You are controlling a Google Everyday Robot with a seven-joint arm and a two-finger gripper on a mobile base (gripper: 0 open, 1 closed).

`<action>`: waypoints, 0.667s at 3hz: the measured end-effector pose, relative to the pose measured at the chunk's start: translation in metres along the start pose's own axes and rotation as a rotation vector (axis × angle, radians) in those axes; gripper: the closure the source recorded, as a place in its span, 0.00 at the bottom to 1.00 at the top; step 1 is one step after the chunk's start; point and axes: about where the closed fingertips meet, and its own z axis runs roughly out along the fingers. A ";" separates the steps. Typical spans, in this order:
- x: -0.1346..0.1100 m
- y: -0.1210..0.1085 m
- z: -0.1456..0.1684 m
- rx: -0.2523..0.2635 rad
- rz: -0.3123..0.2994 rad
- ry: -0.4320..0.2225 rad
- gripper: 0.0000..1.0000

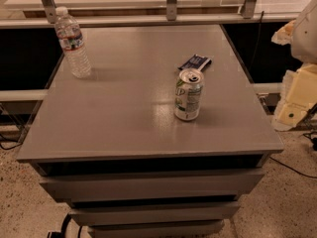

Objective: Move 7up can near blue plastic bottle

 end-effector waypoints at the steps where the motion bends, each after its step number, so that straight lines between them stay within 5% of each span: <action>1: 0.000 0.000 0.000 0.000 0.000 0.000 0.00; 2: -0.002 0.000 0.010 -0.025 0.028 -0.090 0.00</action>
Offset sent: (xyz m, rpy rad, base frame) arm 0.0143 0.0091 -0.0327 0.3716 0.0353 0.0095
